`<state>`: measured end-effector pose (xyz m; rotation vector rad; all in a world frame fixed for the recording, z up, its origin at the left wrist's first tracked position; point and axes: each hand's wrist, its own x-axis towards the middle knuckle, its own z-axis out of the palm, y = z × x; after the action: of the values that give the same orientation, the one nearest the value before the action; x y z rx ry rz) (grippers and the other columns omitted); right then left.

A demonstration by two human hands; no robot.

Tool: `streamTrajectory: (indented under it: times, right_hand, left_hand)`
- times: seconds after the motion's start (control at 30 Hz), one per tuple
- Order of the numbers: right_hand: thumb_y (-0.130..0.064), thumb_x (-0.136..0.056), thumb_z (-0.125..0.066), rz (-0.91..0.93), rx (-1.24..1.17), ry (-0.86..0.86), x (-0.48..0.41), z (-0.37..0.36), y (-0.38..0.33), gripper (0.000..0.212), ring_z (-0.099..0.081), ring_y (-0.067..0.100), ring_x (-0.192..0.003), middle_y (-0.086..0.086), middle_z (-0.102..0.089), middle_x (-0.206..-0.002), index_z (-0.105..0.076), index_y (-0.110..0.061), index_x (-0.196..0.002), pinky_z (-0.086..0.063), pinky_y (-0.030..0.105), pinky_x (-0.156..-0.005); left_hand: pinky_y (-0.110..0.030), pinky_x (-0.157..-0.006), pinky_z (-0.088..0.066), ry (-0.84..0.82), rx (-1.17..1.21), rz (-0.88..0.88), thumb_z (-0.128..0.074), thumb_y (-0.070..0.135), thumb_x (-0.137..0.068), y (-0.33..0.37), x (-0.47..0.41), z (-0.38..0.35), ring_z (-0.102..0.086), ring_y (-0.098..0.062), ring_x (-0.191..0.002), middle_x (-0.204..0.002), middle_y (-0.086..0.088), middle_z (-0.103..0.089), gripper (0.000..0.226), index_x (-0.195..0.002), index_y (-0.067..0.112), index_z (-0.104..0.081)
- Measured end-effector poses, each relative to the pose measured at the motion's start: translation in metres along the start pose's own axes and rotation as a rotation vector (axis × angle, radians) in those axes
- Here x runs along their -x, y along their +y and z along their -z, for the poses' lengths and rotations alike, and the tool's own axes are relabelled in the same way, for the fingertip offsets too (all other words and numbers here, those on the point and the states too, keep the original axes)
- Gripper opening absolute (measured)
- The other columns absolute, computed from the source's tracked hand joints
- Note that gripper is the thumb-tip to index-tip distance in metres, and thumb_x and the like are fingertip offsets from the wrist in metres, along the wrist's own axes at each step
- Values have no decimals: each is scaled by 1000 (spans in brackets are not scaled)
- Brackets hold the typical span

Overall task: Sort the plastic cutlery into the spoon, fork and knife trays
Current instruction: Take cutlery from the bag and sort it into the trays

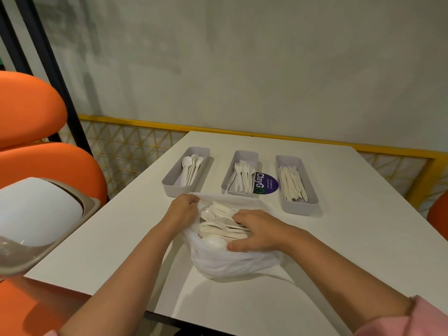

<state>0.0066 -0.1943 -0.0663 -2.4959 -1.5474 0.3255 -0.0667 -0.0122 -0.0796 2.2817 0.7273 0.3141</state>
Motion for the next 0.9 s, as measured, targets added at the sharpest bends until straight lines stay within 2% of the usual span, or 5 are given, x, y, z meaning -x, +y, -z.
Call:
streamTrajectory:
  times: [0.27, 0.43, 0.7, 0.8, 0.9]
  right_hand:
    - [-43, -84, -63, -46, -107, -54, 9, 1, -7, 55, -47, 19, -102, 1, -42, -111, -43, -10, -124, -41, 31, -87]
    - [-39, -83, -67, -122, -280, -76, 10, 4, -4, 27, -45, 6, -73, -9, -50, -81, -50, -17, -87, -34, 20, -61]
    - [-29, -81, -69, -85, -315, -145, 5, 5, -3, 30, -38, 0, -70, -15, -40, -80, -39, -32, -79, -29, 17, -60]
    - [-27, -77, -73, -65, -390, -142, 4, 4, -1, 36, -45, 6, -87, -9, -51, -98, -51, -21, -105, -34, 20, -74]
    - [-29, -79, -72, -53, -481, -149, 3, 3, 3, 30, -43, 10, -72, -4, -49, -81, -58, -6, -93, -31, 26, -65]
  left_hand:
    - [-28, -107, -31, -9, 59, 22, -32, 2, -96, 3, 5, 8, -42, -26, -131, -140, -12, -48, 40, -129, 2, -54]
    - [-29, -106, -31, -22, 65, 32, -30, 2, -96, 1, 6, 11, -44, -24, -129, -139, -9, -50, 41, -126, 4, -57]
    - [-28, -106, -32, -26, 90, 67, -29, -3, -92, 0, -3, 10, -45, -24, -127, -137, -8, -51, 43, -120, 4, -60]
    - [-28, -104, -33, -36, 109, 82, -29, -5, -90, -1, -6, 10, -46, -24, -124, -134, -9, -53, 43, -116, 3, -62]
    - [-27, -101, -34, -48, 133, 93, -30, -5, -89, -3, -8, 11, -47, -24, -122, -131, -8, -55, 42, -113, 5, -64]
